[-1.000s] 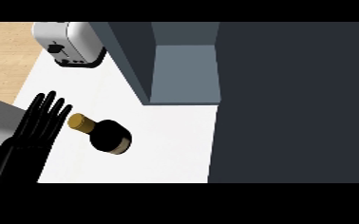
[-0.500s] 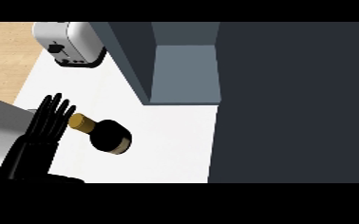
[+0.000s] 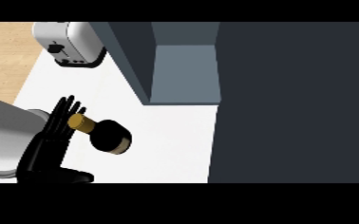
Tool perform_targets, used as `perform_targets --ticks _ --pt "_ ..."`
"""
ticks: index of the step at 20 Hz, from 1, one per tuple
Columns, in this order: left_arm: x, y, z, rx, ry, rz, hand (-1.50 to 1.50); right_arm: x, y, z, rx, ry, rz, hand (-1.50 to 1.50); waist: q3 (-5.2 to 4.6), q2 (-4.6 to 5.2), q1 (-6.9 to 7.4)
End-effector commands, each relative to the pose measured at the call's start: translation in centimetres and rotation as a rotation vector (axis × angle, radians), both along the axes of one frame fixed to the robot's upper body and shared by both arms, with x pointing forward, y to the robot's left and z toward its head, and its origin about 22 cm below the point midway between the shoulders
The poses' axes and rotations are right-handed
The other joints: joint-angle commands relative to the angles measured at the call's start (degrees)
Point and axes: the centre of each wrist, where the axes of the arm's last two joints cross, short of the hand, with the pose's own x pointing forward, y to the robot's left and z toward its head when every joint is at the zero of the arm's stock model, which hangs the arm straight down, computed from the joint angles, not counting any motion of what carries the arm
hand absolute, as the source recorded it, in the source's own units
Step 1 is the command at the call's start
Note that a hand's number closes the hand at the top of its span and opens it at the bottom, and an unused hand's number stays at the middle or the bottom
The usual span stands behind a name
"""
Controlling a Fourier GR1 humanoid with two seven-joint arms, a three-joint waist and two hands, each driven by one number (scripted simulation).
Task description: Pick up the wine, place it into the cabinet and close the cabinet
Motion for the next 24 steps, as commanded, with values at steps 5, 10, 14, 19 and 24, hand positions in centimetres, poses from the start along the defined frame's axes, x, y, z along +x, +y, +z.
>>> perform_targets --ticks 5,10,14,19,24 --pt "-0.8 0.1 -2.7 -0.023 0.013 -0.031 -1.5 -3.2 -0.2 1.1 0.071 -0.045 0.058 -1.5 0.01 -0.04 0.06" --pt "2.1 0.0 -3.6 -0.006 -0.001 -0.015 -1.5 -2.4 0.7 0.1 0.08 -0.04 0.047 -1.5 0.0 0.03 0.02" --pt "1.2 -1.6 -5.4 -0.025 0.007 -0.042 -1.5 -3.5 -0.2 0.9 0.034 -0.022 0.083 -1.5 0.01 -0.01 -0.08" --pt "1.7 -2.4 -6.0 -0.005 0.02 -0.025 -1.5 -2.6 0.7 0.2 0.062 -0.024 0.067 -1.5 0.01 0.0 0.09" --pt "2.4 -2.9 -7.1 0.0 0.027 -0.041 -1.5 -2.8 1.3 1.2 0.06 -0.03 0.062 -1.5 -0.03 0.0 0.06"
